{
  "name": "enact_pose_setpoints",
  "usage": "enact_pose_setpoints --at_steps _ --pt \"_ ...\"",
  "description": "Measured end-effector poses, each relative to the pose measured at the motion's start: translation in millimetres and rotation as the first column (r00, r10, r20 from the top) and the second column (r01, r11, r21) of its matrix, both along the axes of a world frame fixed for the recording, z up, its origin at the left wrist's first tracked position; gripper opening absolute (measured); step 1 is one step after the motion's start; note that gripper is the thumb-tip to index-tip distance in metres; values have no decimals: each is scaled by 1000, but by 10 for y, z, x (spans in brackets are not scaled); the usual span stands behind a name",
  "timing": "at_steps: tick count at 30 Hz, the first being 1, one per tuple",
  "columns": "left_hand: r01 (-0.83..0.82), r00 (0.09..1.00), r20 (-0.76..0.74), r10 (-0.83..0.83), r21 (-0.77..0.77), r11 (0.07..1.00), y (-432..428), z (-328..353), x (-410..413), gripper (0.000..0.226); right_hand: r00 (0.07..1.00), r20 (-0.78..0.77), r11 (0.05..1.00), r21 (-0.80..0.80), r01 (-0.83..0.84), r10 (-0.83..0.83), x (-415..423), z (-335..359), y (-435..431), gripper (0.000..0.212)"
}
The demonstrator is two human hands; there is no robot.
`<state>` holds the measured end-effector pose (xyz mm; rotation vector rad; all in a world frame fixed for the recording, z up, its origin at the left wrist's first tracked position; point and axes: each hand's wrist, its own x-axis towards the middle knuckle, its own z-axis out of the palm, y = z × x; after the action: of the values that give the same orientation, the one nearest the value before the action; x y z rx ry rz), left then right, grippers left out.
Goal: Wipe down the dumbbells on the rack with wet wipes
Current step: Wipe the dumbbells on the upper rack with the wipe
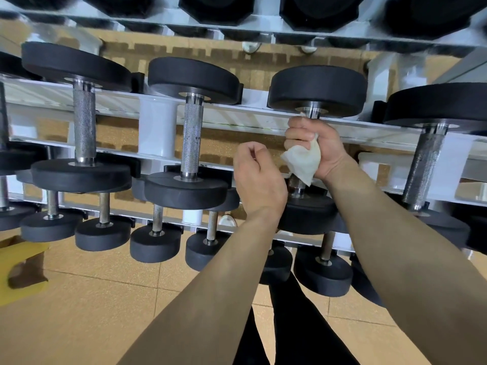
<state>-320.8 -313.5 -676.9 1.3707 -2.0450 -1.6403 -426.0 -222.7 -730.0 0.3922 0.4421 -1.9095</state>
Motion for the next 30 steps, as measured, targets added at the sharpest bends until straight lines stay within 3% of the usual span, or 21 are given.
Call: enact_pose_setpoints --at_steps 3,6,10,13,15,19,24,26,30 --pt "-1 1000 3 1 -2 1000 5 -11 -8 18 994 -51 995 40 -96 98 67 -59 52 29" --pt "1 1000 5 -1 -8 1000 -1 -18 -6 18 938 -180 932 268 -245 298 262 7 129 35" --pt "8 1000 2 -8 -10 1000 -1 16 -14 17 919 -260 769 635 -68 295 406 147 104 26" --pt "13 1000 -10 -14 -10 1000 -9 1 -11 16 937 -250 673 739 22 244 364 219 21 24" --pt "18 1000 -9 -18 -3 1000 -10 -12 -10 17 961 -201 667 745 25 188 244 247 -36 27" --pt "21 1000 -3 -21 19 1000 -8 -5 -5 17 992 -101 790 613 1 78 -10 285 -53 41" --pt "134 987 68 -145 145 980 -25 53 -16 27 996 -70 893 443 74 -47 83 238 -31 27" --pt "200 976 51 -211 172 965 -24 105 -14 32 994 -105 883 467 51 -2 128 267 -11 26" --pt "323 941 71 -331 111 940 -44 114 -2 28 948 -258 764 645 24 188 221 412 95 35"
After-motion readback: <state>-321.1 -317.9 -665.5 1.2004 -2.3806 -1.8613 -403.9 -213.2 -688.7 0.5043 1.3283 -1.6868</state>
